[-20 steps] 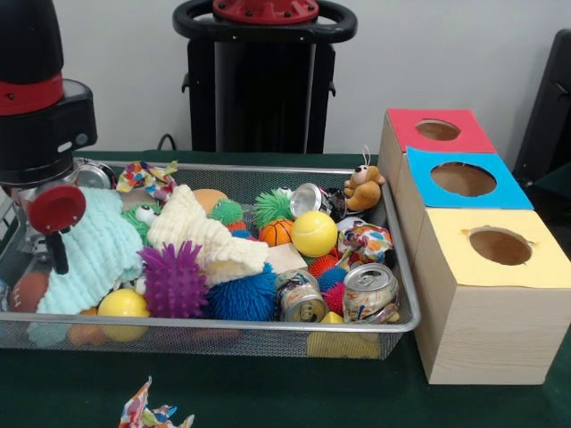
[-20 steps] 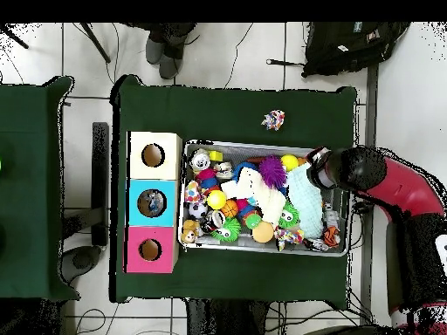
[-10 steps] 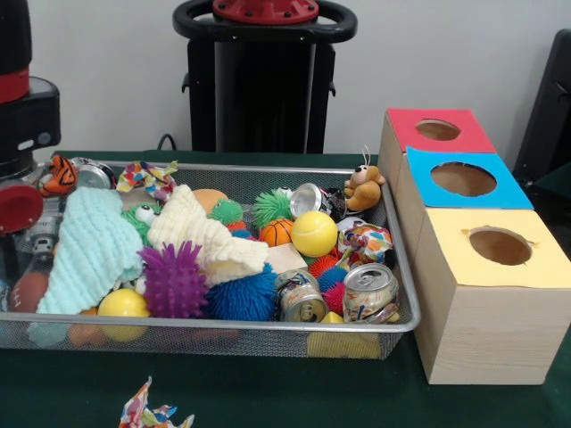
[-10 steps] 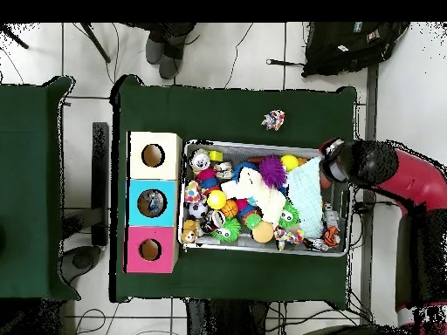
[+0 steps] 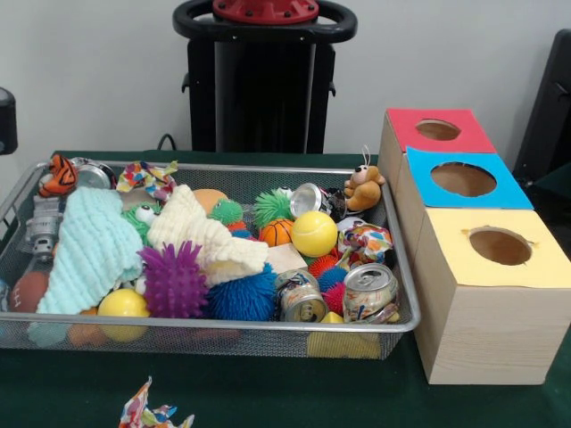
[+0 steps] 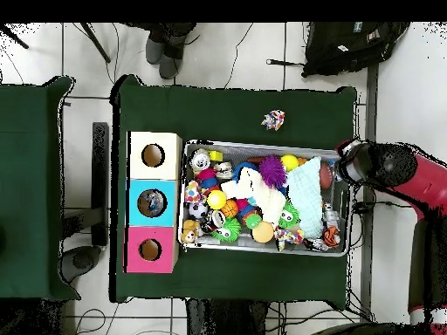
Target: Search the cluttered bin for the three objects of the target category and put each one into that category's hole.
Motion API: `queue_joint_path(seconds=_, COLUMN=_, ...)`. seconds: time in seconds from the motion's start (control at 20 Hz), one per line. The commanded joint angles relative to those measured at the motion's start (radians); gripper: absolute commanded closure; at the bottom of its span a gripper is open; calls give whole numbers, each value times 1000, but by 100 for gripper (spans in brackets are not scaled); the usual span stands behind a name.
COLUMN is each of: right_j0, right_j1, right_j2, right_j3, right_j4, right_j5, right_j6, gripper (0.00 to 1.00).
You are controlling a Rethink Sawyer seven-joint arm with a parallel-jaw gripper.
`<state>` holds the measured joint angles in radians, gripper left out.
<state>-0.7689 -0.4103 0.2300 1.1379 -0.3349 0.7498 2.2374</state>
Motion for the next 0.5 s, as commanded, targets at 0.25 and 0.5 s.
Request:
queue_joint_path(seconds=0.25, right_j0=-10, right_j1=39, right_j2=82, right_j3=15, right_j4=10, right_j5=63, right_j6=-155, gripper=0)
queue_joint_path(seconds=0.5, right_j0=4, right_j1=26, right_j2=66, right_j3=19, right_j4=45, right_j5=157, right_j6=-114, gripper=0)
